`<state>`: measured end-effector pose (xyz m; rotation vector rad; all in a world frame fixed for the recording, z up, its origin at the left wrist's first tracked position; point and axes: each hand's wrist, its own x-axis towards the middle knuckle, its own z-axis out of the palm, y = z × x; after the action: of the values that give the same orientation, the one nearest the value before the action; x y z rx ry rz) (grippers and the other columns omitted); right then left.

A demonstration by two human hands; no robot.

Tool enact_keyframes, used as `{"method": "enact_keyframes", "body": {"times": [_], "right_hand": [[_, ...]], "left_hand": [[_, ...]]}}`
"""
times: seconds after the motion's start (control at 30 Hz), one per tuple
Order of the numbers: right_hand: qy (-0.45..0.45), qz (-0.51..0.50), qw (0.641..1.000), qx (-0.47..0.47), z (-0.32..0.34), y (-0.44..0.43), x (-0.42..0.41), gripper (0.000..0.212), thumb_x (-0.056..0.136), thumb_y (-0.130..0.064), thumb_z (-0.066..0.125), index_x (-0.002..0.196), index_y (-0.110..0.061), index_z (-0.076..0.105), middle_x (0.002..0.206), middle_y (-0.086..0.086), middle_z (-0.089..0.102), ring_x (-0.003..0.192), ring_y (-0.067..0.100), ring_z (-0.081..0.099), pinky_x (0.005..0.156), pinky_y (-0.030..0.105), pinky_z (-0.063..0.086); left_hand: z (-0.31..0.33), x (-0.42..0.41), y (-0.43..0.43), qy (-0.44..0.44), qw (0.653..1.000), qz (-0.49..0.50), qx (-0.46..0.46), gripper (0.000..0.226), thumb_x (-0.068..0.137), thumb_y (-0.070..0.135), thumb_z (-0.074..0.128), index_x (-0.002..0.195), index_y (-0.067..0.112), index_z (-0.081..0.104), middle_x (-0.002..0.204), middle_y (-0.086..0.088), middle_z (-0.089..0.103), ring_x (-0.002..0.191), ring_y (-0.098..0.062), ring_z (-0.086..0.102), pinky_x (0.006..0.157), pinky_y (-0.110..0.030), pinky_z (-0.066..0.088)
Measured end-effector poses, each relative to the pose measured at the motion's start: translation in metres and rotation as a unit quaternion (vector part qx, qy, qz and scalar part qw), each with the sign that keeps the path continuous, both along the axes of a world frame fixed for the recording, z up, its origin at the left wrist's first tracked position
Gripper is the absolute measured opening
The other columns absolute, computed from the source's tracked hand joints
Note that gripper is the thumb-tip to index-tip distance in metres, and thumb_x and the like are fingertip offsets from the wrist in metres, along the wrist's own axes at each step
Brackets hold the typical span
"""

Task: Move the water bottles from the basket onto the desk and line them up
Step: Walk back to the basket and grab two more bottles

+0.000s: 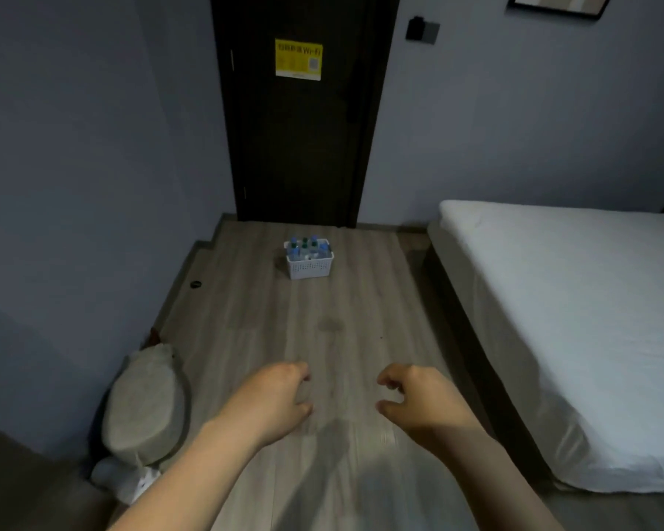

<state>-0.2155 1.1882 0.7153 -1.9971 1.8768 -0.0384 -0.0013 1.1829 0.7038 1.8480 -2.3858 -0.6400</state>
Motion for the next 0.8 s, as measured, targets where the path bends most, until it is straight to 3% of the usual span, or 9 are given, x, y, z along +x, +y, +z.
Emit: {"method": "enact_keyframes", "body": {"times": [0.8], "right_hand": [[-0.005, 0.071, 0.997, -0.005, -0.022, -0.41, -0.081, 0.037, 0.085, -0.038, 0.067, 0.121, -0.032, 0.059, 0.116, -0.012, 0.064, 0.1, 0.003, 0.06, 0.088, 0.023, 0.053]], "left_hand": [[-0.03, -0.075, -0.393, 0.0, 0.998, 0.054, 0.026, 0.036, 0.083, 0.035, 0.059, 0.116, 0.021, 0.055, 0.122, -0.002, 0.06, 0.113, -0.019, 0.055, 0.093, -0.027, 0.044]]}}
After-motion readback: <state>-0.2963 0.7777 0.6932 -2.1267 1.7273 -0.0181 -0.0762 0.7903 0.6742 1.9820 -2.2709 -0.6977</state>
